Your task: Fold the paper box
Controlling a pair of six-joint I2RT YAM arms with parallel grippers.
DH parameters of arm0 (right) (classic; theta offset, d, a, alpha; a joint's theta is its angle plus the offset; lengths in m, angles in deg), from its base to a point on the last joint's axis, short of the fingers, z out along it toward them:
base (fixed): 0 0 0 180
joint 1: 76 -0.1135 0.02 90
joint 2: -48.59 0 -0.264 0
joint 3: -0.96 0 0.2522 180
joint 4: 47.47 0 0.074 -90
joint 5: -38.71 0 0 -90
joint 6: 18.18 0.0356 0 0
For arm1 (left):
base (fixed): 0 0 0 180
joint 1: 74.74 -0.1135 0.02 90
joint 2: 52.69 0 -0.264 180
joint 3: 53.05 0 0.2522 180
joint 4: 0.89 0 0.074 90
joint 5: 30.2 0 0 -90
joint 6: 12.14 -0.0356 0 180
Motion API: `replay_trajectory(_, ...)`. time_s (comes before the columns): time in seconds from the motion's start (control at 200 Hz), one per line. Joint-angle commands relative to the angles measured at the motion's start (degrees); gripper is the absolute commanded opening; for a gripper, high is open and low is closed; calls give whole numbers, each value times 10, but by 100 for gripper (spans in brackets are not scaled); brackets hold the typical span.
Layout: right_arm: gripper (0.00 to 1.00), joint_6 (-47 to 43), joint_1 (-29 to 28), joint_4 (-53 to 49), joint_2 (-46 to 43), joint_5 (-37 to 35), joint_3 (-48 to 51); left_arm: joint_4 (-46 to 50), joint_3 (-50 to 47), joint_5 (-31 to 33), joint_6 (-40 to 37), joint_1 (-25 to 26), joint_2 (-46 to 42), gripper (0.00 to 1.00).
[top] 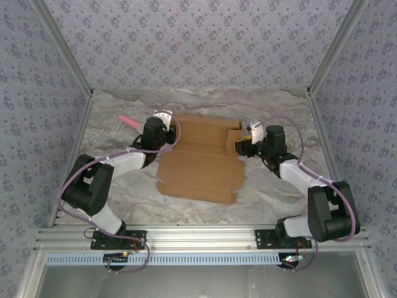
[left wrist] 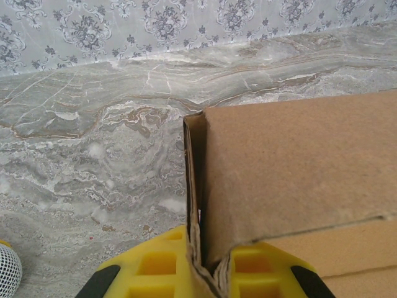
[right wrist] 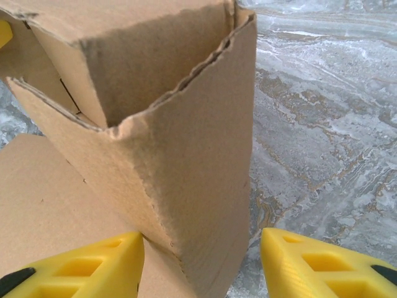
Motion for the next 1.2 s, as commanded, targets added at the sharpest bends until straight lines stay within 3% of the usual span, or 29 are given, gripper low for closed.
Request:
replay_trajectory(0.0, 54, -8, -16, 32, 3, -49, -12, -8, 9, -21, 7, -2, -18, 3)
replay_trajectory(0.585, 53, 23, -87, 97, 44, -211, -22, -10, 12, -29, 9, -2, -12, 3)
replay_trajectory(0.919, 42, 74, -129, 100, 99, -315, -53, -10, 12, -31, 11, -2, -10, 3)
replay_trajectory(1.194, 29, 162, -167, 17, 142, -484, -111, -8, 12, -31, 12, -2, -8, 3)
